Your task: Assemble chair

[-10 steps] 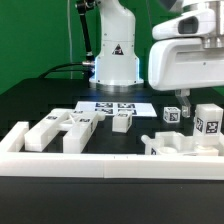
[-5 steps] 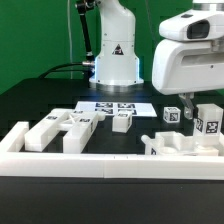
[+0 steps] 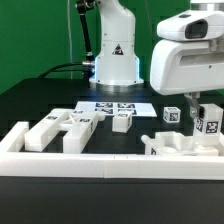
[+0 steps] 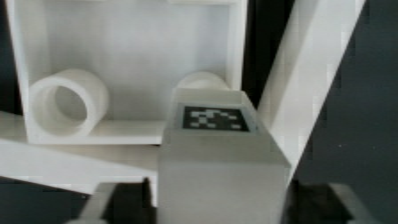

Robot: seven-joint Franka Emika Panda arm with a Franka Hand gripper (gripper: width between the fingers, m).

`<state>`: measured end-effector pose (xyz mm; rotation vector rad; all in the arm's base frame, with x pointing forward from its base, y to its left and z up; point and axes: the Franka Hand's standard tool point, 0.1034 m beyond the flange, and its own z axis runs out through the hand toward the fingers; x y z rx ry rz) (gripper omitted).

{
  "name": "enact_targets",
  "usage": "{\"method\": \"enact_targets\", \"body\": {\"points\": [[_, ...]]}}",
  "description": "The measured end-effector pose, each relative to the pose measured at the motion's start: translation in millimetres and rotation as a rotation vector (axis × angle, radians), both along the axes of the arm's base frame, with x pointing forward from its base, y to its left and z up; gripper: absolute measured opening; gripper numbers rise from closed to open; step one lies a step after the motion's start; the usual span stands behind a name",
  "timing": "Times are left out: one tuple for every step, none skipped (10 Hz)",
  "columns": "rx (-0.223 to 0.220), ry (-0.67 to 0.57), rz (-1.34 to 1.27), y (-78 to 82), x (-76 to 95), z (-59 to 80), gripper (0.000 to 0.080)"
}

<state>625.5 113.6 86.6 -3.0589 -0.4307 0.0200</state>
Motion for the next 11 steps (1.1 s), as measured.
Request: {"method": "enact_targets", "body": {"points": [[0.0,0.0,-0.003,0.1,0.0,0.0,0.0288],[0.0,0.001,-0.023,0.2,0.0,0.0,0.0288],[0.0,0.001,-0.021,0.2,-0.1,0.0,0.0288],[0.0,0.002,-0.036,0.4,-0.1,0.0,0.0288],[-0.001,0.006,-0.11,0.9,-0.2,0.0,0.0288],[-0.002,0.01,-0.179,1.4,-0.3,0.0,0.0288],[0.001,0.016,-0.262,1.7,-0.8,-0.4,0.0288],[0.007,0.027,-0.395,1.2,-1.3,-0.8,0.029],[0.008,0.024,-0.457,1.7,-1.1,-0.8,0.029],[0.016,0.024,-0.601,4.2,-1.4,-1.0,0.0291],[0.039,0.028,-0.77,6.0,-0.6,-1.0,0.0291]]}}
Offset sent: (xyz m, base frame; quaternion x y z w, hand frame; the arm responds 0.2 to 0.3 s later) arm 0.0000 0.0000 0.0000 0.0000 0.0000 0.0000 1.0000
